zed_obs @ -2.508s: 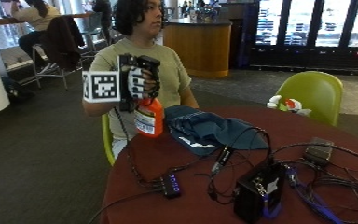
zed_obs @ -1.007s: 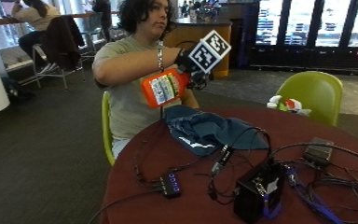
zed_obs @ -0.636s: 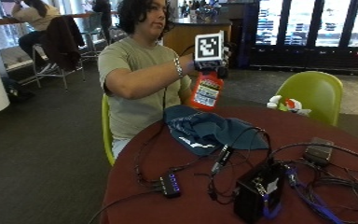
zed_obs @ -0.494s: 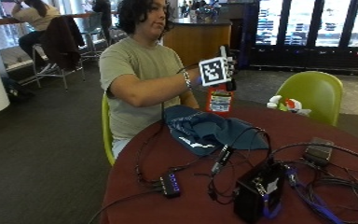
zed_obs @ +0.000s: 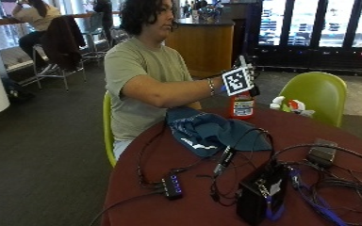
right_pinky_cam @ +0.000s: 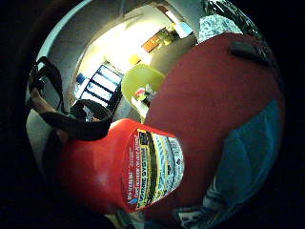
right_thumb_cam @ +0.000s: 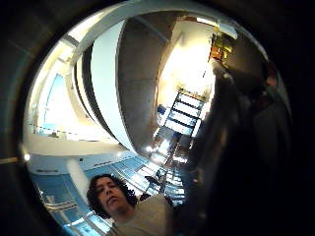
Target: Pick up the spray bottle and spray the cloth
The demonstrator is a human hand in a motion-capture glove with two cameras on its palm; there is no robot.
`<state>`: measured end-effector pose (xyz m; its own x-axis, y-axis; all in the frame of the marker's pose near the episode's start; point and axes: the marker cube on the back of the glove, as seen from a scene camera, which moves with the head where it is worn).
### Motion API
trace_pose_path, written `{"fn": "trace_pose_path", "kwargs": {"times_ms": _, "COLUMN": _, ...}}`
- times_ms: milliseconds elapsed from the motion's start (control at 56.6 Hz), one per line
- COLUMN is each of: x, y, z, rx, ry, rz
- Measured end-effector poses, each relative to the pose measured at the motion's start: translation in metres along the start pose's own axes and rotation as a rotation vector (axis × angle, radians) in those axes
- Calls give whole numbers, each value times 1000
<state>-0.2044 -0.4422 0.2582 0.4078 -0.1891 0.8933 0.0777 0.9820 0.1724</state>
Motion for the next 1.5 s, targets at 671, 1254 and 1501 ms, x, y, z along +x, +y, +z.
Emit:
{"fn": "trace_pose_path", "kwargs": {"times_ms": 671, "x": 8, "y": 46, "z": -34, "rx": -287, "ry": 118, "rz": 225}}
{"fn": "trace_pose_path", "kwargs": {"times_ms": 1254, "x": -69, "y": 216, "z": -136, "rx": -647, "ry": 797, "rz": -25}}
{"fn": "trace_pose_path", "kwargs": {"times_ms": 1501, "x": -72, "y": 249, "z": -146, "rx": -584, "ry": 963, "rz": -37}}
